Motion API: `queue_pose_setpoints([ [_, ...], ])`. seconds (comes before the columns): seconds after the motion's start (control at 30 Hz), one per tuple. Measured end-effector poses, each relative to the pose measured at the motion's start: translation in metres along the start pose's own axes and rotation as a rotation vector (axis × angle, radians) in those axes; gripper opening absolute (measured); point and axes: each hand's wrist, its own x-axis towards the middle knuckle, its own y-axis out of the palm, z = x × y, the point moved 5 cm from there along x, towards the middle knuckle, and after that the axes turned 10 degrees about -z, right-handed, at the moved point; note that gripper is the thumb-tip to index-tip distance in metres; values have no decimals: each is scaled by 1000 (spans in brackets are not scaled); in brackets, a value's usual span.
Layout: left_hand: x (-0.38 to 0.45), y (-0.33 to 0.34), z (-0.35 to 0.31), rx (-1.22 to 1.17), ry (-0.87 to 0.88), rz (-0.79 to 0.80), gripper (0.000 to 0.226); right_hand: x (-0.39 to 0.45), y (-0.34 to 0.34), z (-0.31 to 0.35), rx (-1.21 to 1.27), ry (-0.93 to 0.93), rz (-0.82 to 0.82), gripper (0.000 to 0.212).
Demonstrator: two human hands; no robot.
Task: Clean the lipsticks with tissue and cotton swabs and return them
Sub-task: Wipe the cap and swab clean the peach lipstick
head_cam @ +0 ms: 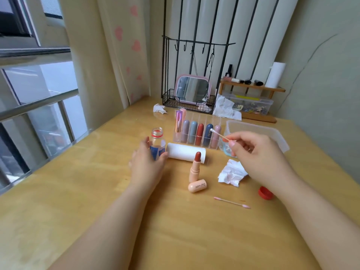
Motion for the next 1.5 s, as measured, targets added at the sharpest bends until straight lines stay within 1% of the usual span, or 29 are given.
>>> queue_pose_setpoints([
  [0.17, 2, 1, 7, -51, -68, 9, 64, -16, -10, -2, -27, 26, 14, 29],
  [0.3, -1, -8, -1, -158, -86, -25, 45, -29, -15, 0, 3, 70, 19, 24],
  [0.37, -2, -15, -11, -210, -32, -58, 44, -35, -20, 2, 64, 105, 3, 22],
  [0.43, -4, -23, -27, -240, 73, -84, 43, -39, -26, 4, 133, 132, -27, 20],
  [0.5, -10, -31, -44, -282, 144, -68, 42, -43, -32, 4, 183, 144, -54, 18],
  [0.6, -24, -37, -66, -338, 238, 35, 43, -48, -37, 5, 294, 147, -81, 16],
  [0.7, -40, -36, -84, -305, 401, 160, 45, -52, -39, 5, 392, 154, -113, 14],
  [0.8, -53, -35, -93, -257, 515, 244, 49, -57, -43, 3, 333, 84, -146, 16],
  [0.87, -60, -35, -98, -237, 563, 280, 51, -61, -49, 1, 275, 49, -181, 8],
  [0.93, -64, -35, -102, -224, 601, 301, 52, -63, -56, 2, 232, 12, -217, 7],
  [1.1, -71, -33, -106, -178, 687, 317, 49, -63, -66, 16, -30, -249, -252, 10],
  [1.2, -73, -32, -107, -140, 732, 315, 48, -65, -63, 18, -127, -353, -224, 12],
  [1.33, -76, -30, -108, -104, 780, 322, 47, -66, -55, 16, -152, -402, -158, 24],
  [1.5, -78, -31, -110, -78, 798, 327, 48, -64, -50, 17, -153, -420, -158, 22],
])
